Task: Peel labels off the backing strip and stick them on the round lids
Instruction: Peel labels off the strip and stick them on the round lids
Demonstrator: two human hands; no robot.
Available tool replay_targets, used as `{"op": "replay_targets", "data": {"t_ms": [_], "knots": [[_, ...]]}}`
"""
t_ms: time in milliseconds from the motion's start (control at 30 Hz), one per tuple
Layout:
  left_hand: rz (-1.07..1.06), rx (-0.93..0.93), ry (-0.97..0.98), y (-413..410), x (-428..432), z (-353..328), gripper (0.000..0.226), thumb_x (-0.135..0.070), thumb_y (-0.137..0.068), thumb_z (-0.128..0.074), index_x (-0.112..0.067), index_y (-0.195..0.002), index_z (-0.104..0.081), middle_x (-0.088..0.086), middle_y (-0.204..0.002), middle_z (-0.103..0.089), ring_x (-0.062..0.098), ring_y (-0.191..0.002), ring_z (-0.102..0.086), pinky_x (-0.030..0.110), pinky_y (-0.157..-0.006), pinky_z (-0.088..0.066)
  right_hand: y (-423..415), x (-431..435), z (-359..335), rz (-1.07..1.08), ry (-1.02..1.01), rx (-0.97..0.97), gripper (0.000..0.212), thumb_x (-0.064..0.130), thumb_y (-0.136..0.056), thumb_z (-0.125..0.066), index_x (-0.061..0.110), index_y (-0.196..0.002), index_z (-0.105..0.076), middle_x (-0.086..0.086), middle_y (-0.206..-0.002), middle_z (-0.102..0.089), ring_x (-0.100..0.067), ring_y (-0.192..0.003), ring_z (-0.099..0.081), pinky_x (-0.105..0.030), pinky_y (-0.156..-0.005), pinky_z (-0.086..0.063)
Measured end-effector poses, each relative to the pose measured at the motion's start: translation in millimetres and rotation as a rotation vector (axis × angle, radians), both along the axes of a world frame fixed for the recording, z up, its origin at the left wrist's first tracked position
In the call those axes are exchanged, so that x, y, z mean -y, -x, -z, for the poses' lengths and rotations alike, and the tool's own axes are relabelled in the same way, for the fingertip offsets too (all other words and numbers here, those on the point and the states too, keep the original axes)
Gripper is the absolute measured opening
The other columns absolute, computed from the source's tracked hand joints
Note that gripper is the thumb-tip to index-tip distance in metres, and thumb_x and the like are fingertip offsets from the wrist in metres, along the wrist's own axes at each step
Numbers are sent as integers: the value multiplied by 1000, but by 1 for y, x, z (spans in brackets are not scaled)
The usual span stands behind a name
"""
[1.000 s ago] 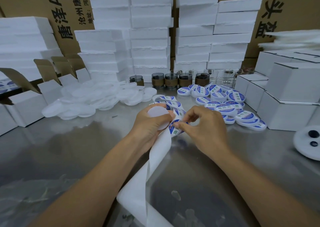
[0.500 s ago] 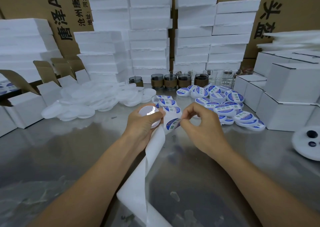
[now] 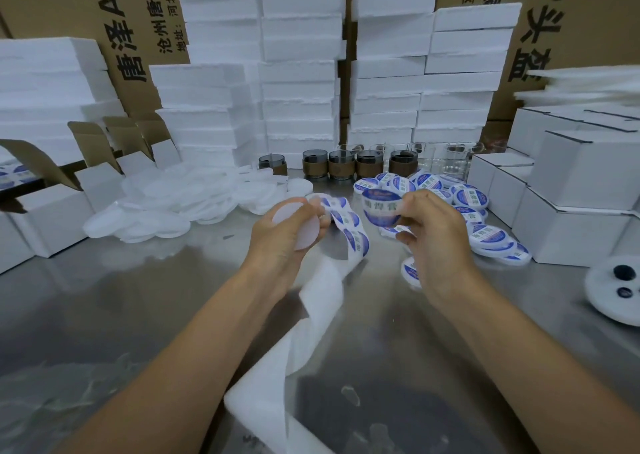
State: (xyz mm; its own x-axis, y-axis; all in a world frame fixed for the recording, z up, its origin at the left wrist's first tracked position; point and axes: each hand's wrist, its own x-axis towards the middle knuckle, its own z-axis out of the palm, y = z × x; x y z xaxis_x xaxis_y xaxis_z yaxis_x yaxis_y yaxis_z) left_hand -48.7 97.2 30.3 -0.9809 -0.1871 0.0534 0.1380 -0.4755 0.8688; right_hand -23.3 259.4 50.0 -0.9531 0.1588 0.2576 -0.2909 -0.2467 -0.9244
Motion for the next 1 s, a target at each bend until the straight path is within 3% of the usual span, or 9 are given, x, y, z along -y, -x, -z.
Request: {"op": "replay_targets", "data": {"t_ms": [67, 133, 233, 267, 333, 400, 500, 733, 1000], "knots": [[75, -53, -102, 0, 2, -5, 24, -21, -71, -72, -8, -88, -61, 8, -71, -71, 18, -60, -67, 24, -57, -55, -3, 2, -5, -136, 152, 66, 26, 12, -70, -55, 22, -46, -54, 3, -55, -54, -9, -51, -48, -24, -56, -35], [194, -63, -174, -2, 2, -7, 41, -39, -68, -66, -9, -96, -58, 11, -80, -71, 21, -69, -69, 29, -65, -58, -6, 4, -7, -274, 236, 98, 28, 12, -74, -50, 21, -49, -58, 1, -55, -55, -10, -48, -47, -24, -55, -32], [302, 0, -170, -7, -3, -10, 68, -61, -83, -40, -5, -119, -57, 18, -113, -67, 28, -101, -66, 34, -87, -55, -12, 9, -6, -427, 156, 84, 9, 14, -72, -53, 15, -66, -60, 0, -60, -59, -10, -49, -49, -25, -56, -33], [329, 11, -148, -9, -5, -11, 75, -64, -87, -28, -4, -123, -55, 19, -116, -65, 28, -101, -66, 32, -85, -56, -12, 10, -5, -461, 118, 76, 6, 17, -69, -55, 15, -70, -61, 0, -62, -61, -10, -50, -50, -24, -56, -35], [373, 18, -150, -11, -9, -12, 81, -65, -90, -13, -4, -116, -59, 19, -107, -68, 25, -82, -69, 26, -63, -57, -12, 13, -2, -491, 55, 65, 16, 25, -68, -54, 17, -70, -67, 0, -64, -64, -10, -53, -54, -22, -55, -38], [397, 17, -171, -11, -11, -11, 82, -66, -90, -9, -6, -100, -65, 17, -91, -71, 23, -64, -67, 22, -51, -51, -11, 15, 0, -492, 7, 66, 18, 28, -69, -56, 21, -68, -72, 1, -65, -65, -10, -53, -56, -22, -56, -39], [419, 21, -179, -10, -13, -8, 83, -67, -89, -9, -8, -90, -68, 17, -84, -71, 26, -56, -65, 22, -46, -49, -11, 18, 2, -452, -65, 79, 12, 27, -73, -63, 22, -72, -73, 2, -65, -66, -8, -52, -55, -19, -54, -39], [432, 17, -146, -5, -10, -2, 78, -66, -90, -12, -8, -105, -62, 16, -97, -72, 24, -84, -71, 31, -72, -59, -11, 17, 4, -317, -126, 157, 9, 19, -81, -66, 17, -74, -71, 2, -63, -66, -6, -49, -53, -16, -50, -41], [414, 24, -118, -3, -11, -1, 74, -66, -90, -16, -8, -104, -60, 13, -88, -73, 23, -80, -71, 29, -68, -59, -12, 17, 3, -233, -177, 205, 13, 19, -77, -72, 18, -66, -67, 3, -58, -67, -4, -49, -59, -14, -49, -46]]}}
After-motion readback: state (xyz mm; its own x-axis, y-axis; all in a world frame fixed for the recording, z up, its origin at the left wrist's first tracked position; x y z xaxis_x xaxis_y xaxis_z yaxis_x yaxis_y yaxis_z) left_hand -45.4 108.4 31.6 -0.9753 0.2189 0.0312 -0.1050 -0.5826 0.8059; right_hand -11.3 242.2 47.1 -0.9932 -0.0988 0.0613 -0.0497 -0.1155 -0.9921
